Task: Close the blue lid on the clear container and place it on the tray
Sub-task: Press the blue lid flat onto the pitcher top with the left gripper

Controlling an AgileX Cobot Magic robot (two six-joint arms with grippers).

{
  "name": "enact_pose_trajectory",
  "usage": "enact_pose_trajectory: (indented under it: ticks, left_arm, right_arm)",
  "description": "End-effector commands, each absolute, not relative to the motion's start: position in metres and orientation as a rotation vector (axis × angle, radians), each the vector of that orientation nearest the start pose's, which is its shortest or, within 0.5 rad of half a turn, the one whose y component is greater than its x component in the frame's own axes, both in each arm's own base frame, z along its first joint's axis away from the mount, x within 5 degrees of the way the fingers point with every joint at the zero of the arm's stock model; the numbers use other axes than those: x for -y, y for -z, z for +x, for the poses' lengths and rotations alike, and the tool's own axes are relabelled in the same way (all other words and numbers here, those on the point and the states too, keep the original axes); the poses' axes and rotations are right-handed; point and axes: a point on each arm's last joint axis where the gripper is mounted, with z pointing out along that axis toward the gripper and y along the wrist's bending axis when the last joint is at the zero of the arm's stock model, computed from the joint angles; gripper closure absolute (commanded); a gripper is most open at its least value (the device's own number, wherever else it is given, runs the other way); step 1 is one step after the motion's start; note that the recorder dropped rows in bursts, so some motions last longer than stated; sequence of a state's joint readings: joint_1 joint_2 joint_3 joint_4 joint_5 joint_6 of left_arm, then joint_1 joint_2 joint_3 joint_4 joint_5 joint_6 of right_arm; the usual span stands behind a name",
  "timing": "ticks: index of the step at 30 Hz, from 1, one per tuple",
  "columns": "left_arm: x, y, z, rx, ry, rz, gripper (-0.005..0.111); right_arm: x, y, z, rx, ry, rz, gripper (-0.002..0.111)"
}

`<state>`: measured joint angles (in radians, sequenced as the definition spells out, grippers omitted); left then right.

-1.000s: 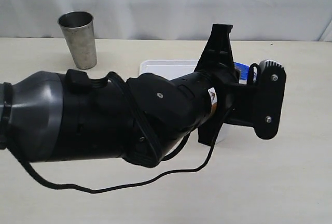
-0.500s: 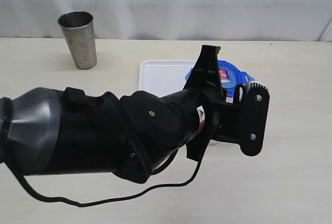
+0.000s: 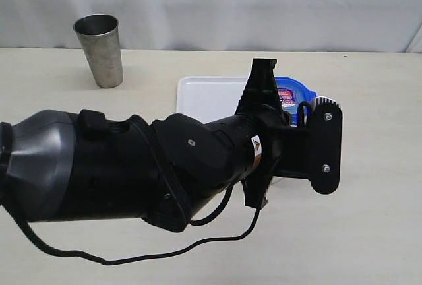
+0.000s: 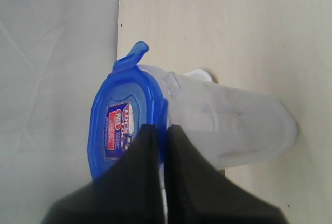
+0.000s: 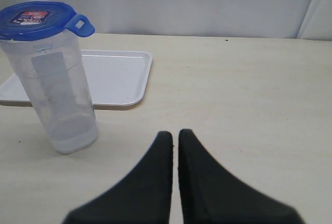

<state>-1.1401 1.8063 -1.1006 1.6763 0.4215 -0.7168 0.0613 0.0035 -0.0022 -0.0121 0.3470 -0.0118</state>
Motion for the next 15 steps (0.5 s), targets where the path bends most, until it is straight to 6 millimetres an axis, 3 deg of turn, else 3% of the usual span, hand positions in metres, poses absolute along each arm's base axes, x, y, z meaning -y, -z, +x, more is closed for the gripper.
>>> enact_pose_trajectory:
  ticks: [1,15]
  left_arm:
    - [0.3386,-0.2136,0.1955,-1.269,-0.318,1.696,0.107]
    - [0.3383,-0.2168,0.198,-1.221,-0.378,1.695,0.107]
  right_arm:
    - [-0.0026,-0.182,0.0534,-1.828,-0.021,-0.069,0.104]
    - [-0.0026,-0.182,0.0534,-1.828,-0.021,-0.069,0.104]
